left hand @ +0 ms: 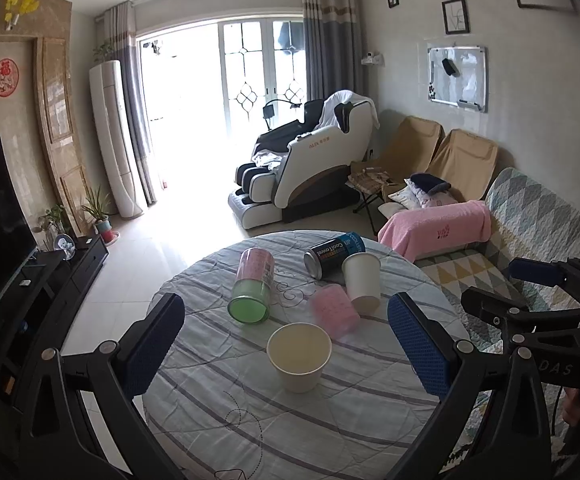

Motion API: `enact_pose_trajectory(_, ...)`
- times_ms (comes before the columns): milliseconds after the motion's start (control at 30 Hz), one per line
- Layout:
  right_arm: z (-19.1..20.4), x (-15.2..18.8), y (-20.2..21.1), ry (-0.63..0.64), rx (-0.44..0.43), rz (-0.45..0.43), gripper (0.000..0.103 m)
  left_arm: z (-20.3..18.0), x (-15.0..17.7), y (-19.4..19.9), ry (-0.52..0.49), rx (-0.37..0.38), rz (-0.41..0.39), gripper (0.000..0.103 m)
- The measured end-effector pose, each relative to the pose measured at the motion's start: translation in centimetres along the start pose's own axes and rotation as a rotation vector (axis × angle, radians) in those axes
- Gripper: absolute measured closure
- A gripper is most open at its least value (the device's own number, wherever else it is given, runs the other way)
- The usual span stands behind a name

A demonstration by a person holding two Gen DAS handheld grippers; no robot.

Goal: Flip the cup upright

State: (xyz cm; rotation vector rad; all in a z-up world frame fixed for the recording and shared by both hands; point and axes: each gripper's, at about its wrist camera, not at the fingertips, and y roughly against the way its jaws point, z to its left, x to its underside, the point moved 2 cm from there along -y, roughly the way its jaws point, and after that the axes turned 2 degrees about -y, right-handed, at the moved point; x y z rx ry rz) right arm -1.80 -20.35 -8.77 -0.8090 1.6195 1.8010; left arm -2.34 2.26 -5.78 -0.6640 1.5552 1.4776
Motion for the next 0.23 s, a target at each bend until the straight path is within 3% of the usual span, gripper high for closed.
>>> enact_pose_trajectory(233, 0.08, 0.09, -0.02, 0.005, -0.004, -0.005, 0.024, -0.26, -0.05, 0.03, -0.007, -0.01, 0.002, 0.0)
